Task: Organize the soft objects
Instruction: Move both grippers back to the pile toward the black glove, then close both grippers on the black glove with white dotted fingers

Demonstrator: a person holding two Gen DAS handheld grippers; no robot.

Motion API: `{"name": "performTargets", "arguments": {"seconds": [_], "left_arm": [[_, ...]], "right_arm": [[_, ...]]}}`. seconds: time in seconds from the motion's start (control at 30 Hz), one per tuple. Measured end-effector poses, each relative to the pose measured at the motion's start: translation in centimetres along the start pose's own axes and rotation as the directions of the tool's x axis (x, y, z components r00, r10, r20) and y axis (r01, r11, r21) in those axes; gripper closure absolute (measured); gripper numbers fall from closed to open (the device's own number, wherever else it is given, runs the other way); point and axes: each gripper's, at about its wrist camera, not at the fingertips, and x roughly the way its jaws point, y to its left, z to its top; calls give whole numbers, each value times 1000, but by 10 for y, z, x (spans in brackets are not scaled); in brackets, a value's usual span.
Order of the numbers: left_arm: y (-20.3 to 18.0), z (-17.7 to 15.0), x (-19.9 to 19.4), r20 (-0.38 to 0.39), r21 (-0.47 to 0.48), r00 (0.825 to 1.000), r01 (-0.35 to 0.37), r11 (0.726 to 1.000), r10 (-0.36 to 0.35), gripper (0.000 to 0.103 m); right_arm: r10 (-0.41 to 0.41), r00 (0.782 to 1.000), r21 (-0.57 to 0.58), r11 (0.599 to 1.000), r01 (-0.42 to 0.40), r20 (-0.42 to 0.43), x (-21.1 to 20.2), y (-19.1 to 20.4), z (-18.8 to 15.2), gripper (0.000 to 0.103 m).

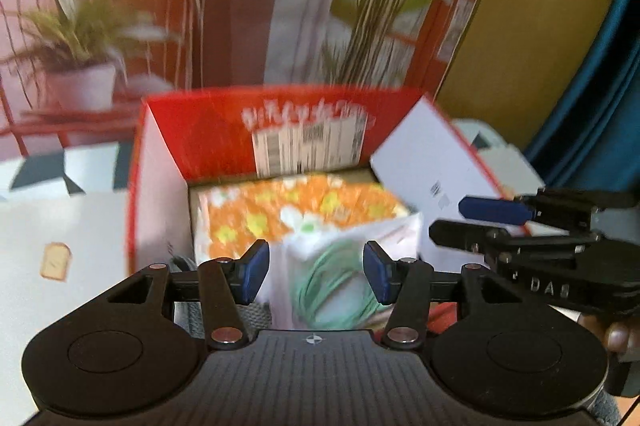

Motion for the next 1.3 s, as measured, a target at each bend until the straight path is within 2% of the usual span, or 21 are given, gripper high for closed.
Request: {"name": "performTargets", "arguments": {"seconds": [0.2,0.3,0.43,0.57,0.7,0.87,0.97,1.1,1.3], "left_arm": [[-12,-22,-47,115,9,993,-28,1000,27,49],[-17,-44,-65,150,16,988,-38,999,35,49],[-19,-77,-80,159,-4,986,-41,999,41,49],[-17,-107,-84,127,-60,991,-22,998,29,49],[-18,-133,-80,80,-112,997,-4,994,13,49],[-20,-163,-68,25,-167,999,-21,986,26,49],[-16,-175,-61,-17,-196,999,-41,980,38,49],[-7,-182,-61,-22,-275,999,19,961,-26,49],[-10,-187,-56,-46,-277,998,19,961,-33,49]], "right_arm": [[82,987,-12,997,-81,138,-41,12,-15,67],[105,978,-12,994,-105,179,-57,16,-30,67],[115,973,-14,993,-115,199,-73,21,-59,67],[109,977,-24,994,-107,183,-80,23,-89,67],[110,987,-3,994,-110,119,-80,23,-120,67],[115,992,30,993,-117,61,-77,27,-152,67],[121,992,16,992,-122,42,-74,35,-161,66],[127,991,-22,992,-127,35,-68,45,-158,58],[139,990,-47,989,-140,-18,-57,55,-161,57]]}}
